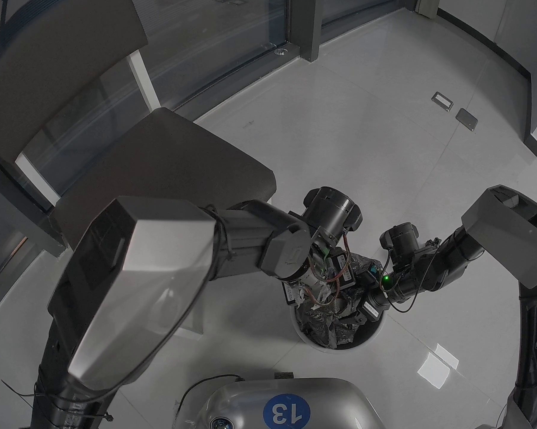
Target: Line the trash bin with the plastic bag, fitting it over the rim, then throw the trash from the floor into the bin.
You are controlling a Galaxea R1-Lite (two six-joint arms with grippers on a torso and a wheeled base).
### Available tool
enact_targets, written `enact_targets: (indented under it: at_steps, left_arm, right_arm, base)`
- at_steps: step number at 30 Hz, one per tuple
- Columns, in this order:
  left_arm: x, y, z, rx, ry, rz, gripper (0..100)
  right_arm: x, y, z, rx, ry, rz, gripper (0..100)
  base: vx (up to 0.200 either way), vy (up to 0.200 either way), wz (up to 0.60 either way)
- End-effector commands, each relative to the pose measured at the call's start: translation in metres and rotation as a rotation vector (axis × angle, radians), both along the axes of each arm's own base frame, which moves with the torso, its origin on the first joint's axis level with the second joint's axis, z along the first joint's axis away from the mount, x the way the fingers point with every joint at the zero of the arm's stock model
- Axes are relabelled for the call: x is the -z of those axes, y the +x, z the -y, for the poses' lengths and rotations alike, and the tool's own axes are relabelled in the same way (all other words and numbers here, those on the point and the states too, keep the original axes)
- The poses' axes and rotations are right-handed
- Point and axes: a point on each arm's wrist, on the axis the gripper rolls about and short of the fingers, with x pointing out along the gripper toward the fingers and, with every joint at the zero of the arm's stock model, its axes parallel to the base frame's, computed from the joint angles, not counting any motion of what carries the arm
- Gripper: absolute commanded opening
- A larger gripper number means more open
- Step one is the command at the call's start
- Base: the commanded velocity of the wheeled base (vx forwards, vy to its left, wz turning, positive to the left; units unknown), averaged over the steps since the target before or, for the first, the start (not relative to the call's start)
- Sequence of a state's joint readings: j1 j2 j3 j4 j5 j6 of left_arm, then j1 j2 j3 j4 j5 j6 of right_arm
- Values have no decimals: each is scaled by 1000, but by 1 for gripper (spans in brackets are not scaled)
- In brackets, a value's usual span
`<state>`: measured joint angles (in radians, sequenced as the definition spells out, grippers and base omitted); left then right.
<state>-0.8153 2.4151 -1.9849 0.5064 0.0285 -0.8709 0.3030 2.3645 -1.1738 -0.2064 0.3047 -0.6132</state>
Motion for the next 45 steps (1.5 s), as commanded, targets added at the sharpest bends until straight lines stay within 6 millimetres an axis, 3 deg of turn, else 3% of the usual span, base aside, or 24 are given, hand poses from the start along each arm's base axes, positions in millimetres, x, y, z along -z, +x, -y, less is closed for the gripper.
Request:
enact_targets:
  at_steps: [1, 28, 29, 45]
  left_arm:
    - [-4, 0, -1, -3, -7, 5, 0]
    - [-3, -1, 1, 1, -4, 8, 0]
    - [-3, -3, 2, 5, -4, 9, 0]
    - [0, -1, -2, 4, 17, 10, 0]
  right_arm:
    - [6, -2, -4, -11, -4, -17, 100]
    - [10, -9, -9, 0, 2, -58, 100]
    - [10, -9, -10, -1, 4, -61, 0]
    - [4, -15, -17, -24, 4, -54, 0]
  base:
    - [0, 0, 0]
    - [0, 0, 0]
    - [0, 0, 0]
    - [0, 0, 0]
